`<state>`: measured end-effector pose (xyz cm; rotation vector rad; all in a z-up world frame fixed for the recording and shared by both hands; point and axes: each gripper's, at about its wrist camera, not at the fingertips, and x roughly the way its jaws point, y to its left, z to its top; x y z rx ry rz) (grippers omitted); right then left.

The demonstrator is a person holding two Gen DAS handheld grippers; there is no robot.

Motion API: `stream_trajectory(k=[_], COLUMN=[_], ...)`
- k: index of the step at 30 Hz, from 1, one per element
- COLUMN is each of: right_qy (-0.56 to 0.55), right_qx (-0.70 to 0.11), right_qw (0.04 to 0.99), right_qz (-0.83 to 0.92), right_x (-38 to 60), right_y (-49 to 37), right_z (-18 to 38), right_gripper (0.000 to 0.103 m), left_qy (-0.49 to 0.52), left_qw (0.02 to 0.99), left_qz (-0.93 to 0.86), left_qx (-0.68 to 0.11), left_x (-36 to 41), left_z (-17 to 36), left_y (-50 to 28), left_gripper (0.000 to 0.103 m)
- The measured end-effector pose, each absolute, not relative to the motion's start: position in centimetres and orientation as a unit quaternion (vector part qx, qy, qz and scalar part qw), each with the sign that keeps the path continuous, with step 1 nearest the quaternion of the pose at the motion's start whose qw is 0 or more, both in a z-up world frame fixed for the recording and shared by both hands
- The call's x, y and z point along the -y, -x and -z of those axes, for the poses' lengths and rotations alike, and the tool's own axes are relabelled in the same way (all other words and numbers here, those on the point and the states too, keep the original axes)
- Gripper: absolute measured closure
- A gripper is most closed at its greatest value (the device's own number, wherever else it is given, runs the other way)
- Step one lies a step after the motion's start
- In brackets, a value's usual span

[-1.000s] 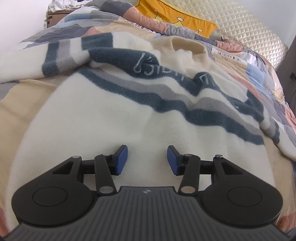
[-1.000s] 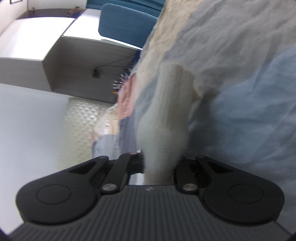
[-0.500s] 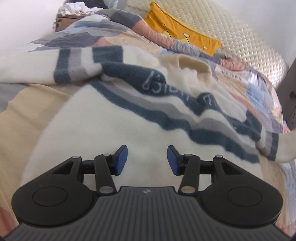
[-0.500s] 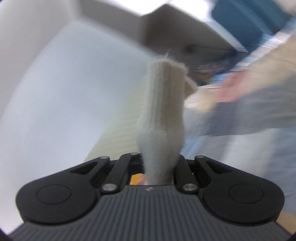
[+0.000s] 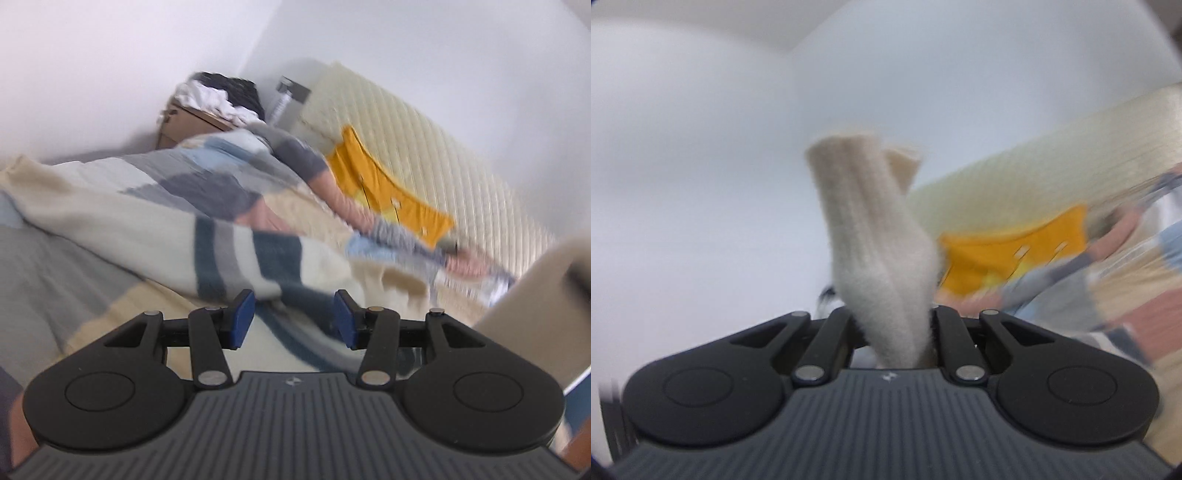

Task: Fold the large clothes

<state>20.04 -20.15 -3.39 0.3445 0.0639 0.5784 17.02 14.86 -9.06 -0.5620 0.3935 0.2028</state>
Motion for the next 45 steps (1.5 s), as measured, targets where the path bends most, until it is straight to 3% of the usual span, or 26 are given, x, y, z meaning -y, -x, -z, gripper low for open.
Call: stream_trajectory(k=[7,14,19,21,23,25,33,45], right_qy=[-0.065,-0.078,-0.092,-0.076,-0.054,-0.028,0.037,-0.06], right_qx=[-0.115,-0.259,-0.305,-0.319,-0.329,-0.326,-0.306,-0.289], right_qw=[0.929,0.901,0.887,0.883,0.875,0.869,0.868,0.922], right_qz=[-0.345,-0.338,-0.333,-0.335,-0.351,-0.371,-0.39,-0.253], right_x=[10.2,6.7,6.6,6.6,6.7,7.3,10.9,15.5], right_y=[-18.0,-19.6,-17.9,-18.0,-18.1,-17.1,-13.9,-19.0], right_z=[8.4,16.5,16.9,16.2,15.6,14.3,11.6,13.9], right_gripper=[0.092,0.092,0.09,0.083,0.057,0.043,0.043,0.043], left_qy=[0.327,0.346,0.338,0.332,0.325,0.324,0.261,0.199], left_qw=[0.921,0.909,0.912,0.916,0.919,0.92,0.939,0.93], left_qz=[-0.101,-0.101,-0.087,-0.082,-0.072,-0.06,-0.015,0.004], left_qx=[-0.184,-0.21,-0.215,-0.213,-0.21,-0.211,-0.223,-0.31], left_x=[-18.7,-19.9,-19.4,-19.1,-18.6,-18.1,-13.9,-8.5], left_z=[9.2,10.8,11.3,11.1,10.9,10.9,9.7,13.0], left_y=[-14.7,-14.5,-15.1,-15.2,-15.3,-15.4,-15.7,-18.5], left_gripper=[0.05,0.05,0.05,0.05,0.05,0.05,0.05,0.051])
